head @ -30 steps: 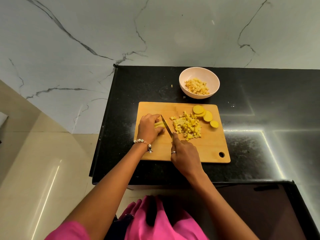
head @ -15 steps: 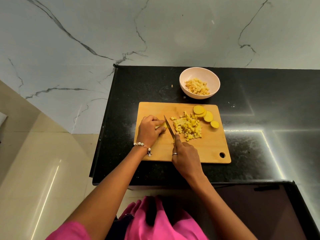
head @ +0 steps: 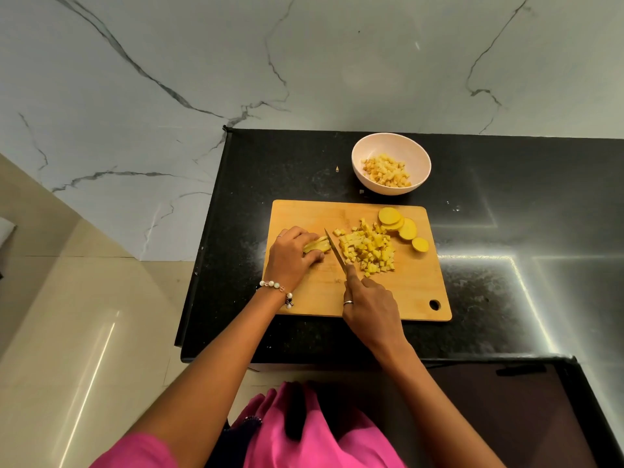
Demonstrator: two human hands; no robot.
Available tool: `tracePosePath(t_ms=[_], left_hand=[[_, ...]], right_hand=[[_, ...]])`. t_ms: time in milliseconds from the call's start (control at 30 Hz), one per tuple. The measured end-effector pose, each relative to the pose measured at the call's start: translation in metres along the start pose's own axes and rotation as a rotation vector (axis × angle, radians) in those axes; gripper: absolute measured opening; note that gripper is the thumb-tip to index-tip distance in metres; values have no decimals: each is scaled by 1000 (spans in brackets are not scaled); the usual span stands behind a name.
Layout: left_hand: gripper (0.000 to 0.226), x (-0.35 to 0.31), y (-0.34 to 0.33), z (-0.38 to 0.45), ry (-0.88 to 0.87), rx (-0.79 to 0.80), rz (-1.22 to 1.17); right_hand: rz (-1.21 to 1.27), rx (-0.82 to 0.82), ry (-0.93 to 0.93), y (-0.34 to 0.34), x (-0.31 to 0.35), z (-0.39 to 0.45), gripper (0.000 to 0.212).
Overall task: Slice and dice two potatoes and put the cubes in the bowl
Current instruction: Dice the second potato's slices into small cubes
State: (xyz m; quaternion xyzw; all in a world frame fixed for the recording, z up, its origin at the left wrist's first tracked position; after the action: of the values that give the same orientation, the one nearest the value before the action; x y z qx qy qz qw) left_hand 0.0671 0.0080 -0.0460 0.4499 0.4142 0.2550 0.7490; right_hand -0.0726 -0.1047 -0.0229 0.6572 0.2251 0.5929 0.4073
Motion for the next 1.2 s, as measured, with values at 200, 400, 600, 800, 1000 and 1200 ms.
tracePosePath(t_ms=[200,400,600,800,1000,1200], left_hand=[[30,2,0,3,-14,25,-9],[24,0,1,2,2,8,-33],[22,0,0,0,45,-18,-80],[19,-3,-2,0,88,-35,-86],[20,-3,-9,-6,67,-88,-30],[31,-1,-6,-9,58,-76,-68]], right_hand=[[45,-89,60,1,4,6,48],[27,-45,26,-8,11,6,50],[-115,35,-17,-11,18,3,56],[-214,74,-12,-19,20,13,58],[-265,52,7,-18,7,-18,69],[-101,-57,-5,-7,13,-2,47]])
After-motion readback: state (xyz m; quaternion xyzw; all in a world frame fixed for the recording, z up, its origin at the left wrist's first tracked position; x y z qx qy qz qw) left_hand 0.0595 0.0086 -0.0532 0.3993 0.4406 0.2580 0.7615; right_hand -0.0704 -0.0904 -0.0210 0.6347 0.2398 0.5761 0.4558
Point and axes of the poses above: each hand's wrist, its own z-axis towards the middle knuckle, its own y-axis out of the back of the hand, x = y × z, the point moved 1 cm from there along z, towards the middle knuckle, and after that the axes turned 15 degrees about z, right-handed, at the moved point
